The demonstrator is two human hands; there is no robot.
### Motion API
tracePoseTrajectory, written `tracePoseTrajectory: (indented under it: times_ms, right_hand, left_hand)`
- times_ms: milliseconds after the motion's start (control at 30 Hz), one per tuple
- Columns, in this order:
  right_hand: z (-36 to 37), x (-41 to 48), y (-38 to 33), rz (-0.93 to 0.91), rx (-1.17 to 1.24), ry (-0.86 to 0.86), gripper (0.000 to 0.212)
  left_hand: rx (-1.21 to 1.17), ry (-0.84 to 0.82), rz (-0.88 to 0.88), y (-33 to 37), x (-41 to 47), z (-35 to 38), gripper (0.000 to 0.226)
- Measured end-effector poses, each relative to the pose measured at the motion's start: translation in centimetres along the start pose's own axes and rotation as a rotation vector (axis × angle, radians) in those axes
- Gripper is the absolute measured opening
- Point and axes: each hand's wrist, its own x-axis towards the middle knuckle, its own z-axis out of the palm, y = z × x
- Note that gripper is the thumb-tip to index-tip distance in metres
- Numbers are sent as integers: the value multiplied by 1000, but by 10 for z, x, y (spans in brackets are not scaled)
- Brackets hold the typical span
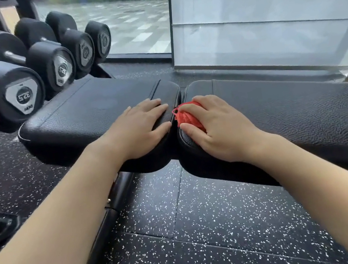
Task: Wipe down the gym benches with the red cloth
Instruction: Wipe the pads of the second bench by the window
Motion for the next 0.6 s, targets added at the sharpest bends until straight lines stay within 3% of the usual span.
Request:
tracePoseTrajectory:
  times_ms: [333, 600]
  right_hand:
    - [-17, -61, 18, -90, -26, -28, 58]
    - [6, -44, -8, 27, -114, 185, 55]
  left_hand:
    - [8, -19, -46, 11, 14, 1, 54]
    - [-20, -10, -9, 4, 6, 0, 50]
